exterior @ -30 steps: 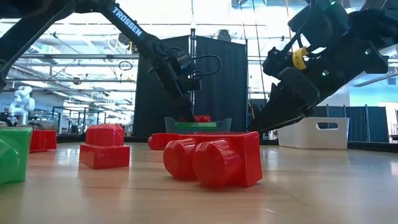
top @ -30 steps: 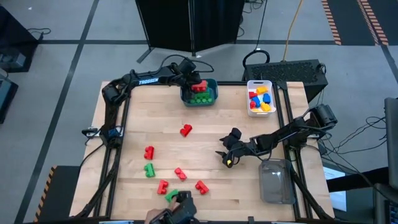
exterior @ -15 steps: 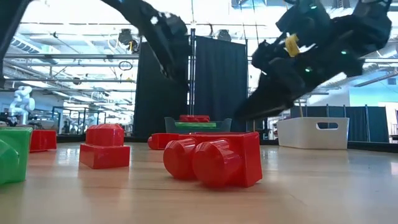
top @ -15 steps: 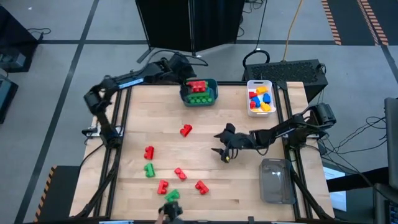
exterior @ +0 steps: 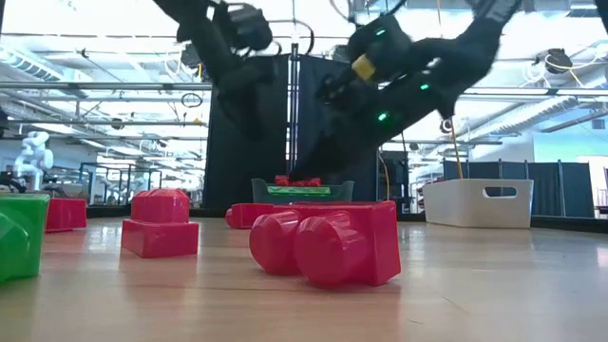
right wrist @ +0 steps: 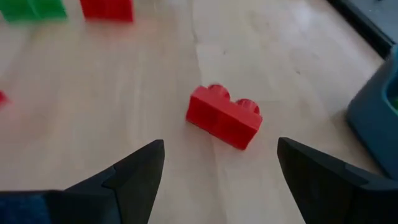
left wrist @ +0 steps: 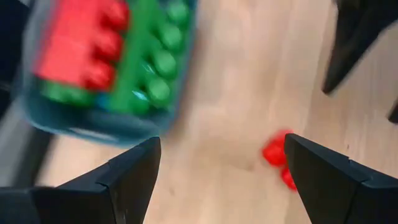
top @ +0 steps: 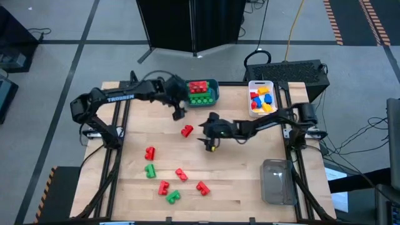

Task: Sort blocks by size
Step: Put the two stud red game piece into the black transparent bin

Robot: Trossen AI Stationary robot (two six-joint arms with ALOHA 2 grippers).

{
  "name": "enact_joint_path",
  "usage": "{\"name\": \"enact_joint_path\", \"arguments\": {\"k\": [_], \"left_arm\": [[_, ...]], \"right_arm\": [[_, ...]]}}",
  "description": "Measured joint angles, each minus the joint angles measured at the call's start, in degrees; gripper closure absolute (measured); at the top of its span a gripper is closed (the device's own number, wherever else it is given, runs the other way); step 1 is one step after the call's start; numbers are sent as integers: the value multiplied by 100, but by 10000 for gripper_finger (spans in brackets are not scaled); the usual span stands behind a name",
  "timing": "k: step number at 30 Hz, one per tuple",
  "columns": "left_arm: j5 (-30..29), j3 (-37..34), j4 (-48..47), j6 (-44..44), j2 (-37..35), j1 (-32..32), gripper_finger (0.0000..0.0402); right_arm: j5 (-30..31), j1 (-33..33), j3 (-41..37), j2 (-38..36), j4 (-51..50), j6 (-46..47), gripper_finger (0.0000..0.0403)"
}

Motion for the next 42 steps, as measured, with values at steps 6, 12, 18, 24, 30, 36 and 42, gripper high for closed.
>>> {"name": "enact_joint_path", "arguments": {"k": [6,12,18,24,30,36,42], "left_arm": [[4,-1298,1006,-561,-1,-248,82],[8,-2049,1879,-749,-2,-311,82],[-533,-2305,2516,-759,89,-244,82],[-621,-2378,2682,-759,481,-173,82],[-523,-2369,3173,-763,876,-250,82],[-288,-2371,3728,-756,993,-512,82],[-119,-2374,3897,-745,999,-807,82]], "right_arm": [[-307,-198,682,525,-747,-674,103],[-661,-476,1272,850,-963,-903,103],[-736,-635,1446,982,-1142,-952,103],[-734,-667,1458,980,-1258,-924,103],[-734,-634,1458,980,-1550,-808,103],[-707,-538,1458,980,-1991,-801,103],[-690,-328,1458,974,-2247,-795,103]]}}
